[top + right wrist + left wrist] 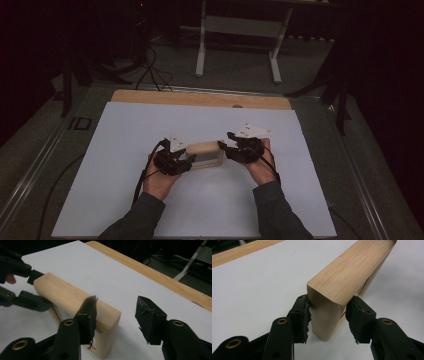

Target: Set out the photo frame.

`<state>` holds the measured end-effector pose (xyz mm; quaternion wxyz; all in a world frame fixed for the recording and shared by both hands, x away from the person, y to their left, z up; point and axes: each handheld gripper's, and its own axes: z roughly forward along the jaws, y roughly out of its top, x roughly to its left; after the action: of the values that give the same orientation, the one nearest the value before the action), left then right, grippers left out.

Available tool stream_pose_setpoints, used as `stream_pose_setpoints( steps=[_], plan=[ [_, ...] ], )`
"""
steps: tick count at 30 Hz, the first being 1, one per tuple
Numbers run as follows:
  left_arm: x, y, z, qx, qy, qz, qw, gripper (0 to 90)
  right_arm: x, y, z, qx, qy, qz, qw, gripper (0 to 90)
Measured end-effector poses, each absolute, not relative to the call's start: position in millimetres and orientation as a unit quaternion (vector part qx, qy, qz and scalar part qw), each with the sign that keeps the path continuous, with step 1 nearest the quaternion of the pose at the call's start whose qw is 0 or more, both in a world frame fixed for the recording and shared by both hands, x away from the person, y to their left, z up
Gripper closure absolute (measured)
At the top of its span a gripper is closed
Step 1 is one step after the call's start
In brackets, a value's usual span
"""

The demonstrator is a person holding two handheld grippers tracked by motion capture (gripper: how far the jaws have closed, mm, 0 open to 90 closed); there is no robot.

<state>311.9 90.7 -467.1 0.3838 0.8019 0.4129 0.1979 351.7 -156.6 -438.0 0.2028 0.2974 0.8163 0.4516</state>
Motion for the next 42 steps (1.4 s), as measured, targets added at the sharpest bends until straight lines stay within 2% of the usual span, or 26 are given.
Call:
stream_pose_setpoints(
  steps=[9,20,28,33,42],
  plan=[
    [312,91,-467,0.803,0.412,0.198,0.383,54.5,349,-160,-446,0.282,0.827,0.454,0.176,38.1],
    [312,91,-467,0.803,0.413,0.197,0.383,54.8,356,-153,-460,0.273,0.845,0.434,0.153,33.6],
    [314,93,-466,0.804,0.41,0.192,0.385,55.7,363,-147,-468,0.264,0.852,0.434,0.128,35.8],
    [315,94,-466,0.806,0.407,0.19,0.385,55.8,365,-147,-469,0.268,0.85,0.435,0.129,40.6],
    [324,98,-464,0.801,0.418,0.185,0.387,53.4,364,-143,-468,0.276,0.847,0.433,0.136,44.1]
  ],
)
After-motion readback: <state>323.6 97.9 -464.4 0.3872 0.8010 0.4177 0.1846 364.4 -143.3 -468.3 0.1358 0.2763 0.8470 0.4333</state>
